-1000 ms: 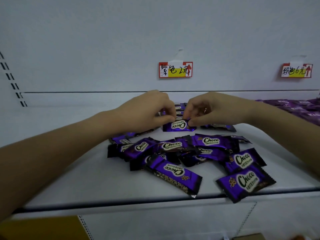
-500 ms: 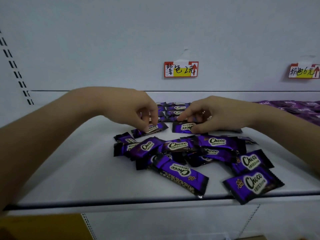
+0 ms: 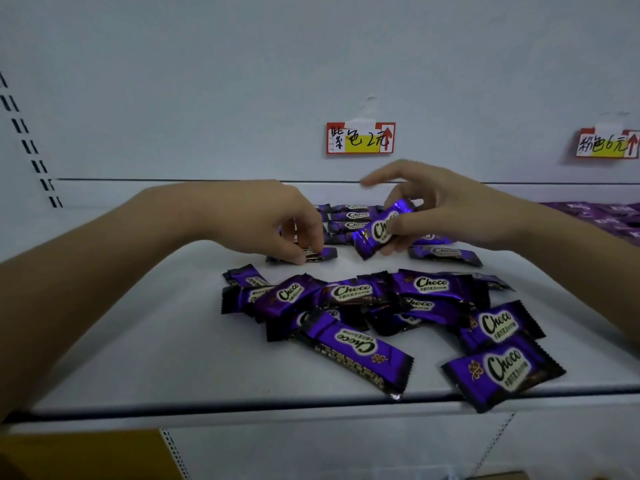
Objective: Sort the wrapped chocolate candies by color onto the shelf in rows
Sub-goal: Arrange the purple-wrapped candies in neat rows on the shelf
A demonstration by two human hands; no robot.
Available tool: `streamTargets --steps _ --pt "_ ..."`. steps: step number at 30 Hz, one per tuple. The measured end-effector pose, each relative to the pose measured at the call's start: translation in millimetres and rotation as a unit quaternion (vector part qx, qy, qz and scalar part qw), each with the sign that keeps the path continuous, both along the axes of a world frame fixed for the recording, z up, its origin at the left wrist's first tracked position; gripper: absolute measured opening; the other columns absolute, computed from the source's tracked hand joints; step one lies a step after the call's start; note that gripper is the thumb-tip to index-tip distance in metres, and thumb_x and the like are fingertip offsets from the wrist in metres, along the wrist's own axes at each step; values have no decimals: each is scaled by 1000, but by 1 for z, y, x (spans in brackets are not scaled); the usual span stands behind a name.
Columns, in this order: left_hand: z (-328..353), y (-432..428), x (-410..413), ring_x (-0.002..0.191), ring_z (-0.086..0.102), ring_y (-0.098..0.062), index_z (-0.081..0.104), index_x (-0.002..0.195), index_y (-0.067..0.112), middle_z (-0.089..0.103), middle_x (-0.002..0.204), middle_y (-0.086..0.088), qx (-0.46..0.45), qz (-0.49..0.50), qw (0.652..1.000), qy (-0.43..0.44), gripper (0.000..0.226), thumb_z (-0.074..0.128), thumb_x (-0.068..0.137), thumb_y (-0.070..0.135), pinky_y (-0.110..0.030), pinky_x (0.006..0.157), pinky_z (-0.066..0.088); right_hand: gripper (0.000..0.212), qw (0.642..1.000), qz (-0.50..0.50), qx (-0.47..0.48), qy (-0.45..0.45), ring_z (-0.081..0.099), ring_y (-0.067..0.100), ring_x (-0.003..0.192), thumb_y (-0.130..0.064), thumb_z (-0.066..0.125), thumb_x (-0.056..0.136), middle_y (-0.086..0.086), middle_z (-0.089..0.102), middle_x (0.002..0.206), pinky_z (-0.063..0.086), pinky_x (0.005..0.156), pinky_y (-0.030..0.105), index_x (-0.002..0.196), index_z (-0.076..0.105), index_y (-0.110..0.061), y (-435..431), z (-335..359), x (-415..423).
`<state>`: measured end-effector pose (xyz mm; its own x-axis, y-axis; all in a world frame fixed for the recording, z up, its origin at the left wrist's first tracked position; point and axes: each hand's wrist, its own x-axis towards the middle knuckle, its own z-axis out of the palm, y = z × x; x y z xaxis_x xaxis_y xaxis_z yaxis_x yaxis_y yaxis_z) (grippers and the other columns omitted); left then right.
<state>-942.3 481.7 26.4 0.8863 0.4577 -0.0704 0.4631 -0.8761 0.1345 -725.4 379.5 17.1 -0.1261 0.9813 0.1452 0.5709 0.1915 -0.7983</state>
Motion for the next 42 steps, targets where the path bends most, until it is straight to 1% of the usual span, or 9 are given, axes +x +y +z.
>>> streamTargets --steps 4,6,10,20,26,30,35,39,42 --pt "0 -1 0 86 55 3 63 96 41 60 93 19 1 0 1000 4 14 66 86 32 -12 74 42 6 995 7 35 -95 68 7 74 -11 67 84 1 72 81 52 71 19 90 70 -11 4 -6 -1" --pt "1 -1 0 86 56 3 62 94 44 60 93 19 2 -2 1000 6 15 66 86 33 -13 74 43 4 985 4 55 -165 61 -3 67 -18 69 84 -9 70 76 44 65 11 88 71 -17 7 -10 1" --pt "0 -2 1 83 57 0 64 100 39 62 96 16 14 0 1000 8 15 66 86 32 -17 76 44 7 956 -10 93 -280 55 4 74 -39 70 78 -13 63 83 42 66 15 83 70 -33 9 -14 4" --pt "-2 -5 4 83 59 -3 66 102 33 63 93 14 37 -7 999 -6 15 64 87 33 -18 75 43 20 974 -14 52 -219 48 2 54 -37 73 73 -8 60 65 39 55 17 88 69 -24 6 4 17" --pt "0 -2 3 85 56 -4 65 106 26 58 93 13 106 23 994 -21 22 55 91 38 -14 69 40 17 954 6 -104 -282 58 8 65 -36 75 71 -1 65 78 44 62 17 87 70 -33 -6 12 47" --pt "-4 4 2 99 56 -10 59 121 27 56 110 4 130 60 989 45 36 51 91 45 -24 81 41 14 963 1 -88 -256 56 5 65 -29 76 74 2 64 78 44 63 16 87 71 -33 -3 5 48" --pt "-3 5 1 114 49 -13 53 132 23 51 129 1 110 74 990 49 41 41 97 41 -21 88 34 18 973 -28 -34 -227 56 3 70 -34 72 76 -4 66 80 46 75 26 93 73 -32 1 3 51" --pt "-9 4 4 133 36 -19 45 139 13 41 146 -5 34 100 991 75 42 30 103 30 -28 112 25 24 948 -93 32 -301 55 1 93 -40 56 88 -12 59 107 46 91 30 109 66 -34 11 -8 56" --pt "-12 5 4 128 44 -25 50 135 12 50 139 -10 13 111 993 43 39 34 102 25 -38 108 33 29 936 -91 -1 -341 51 5 104 -40 49 93 -10 55 117 41 95 28 117 62 -32 17 -17 57"
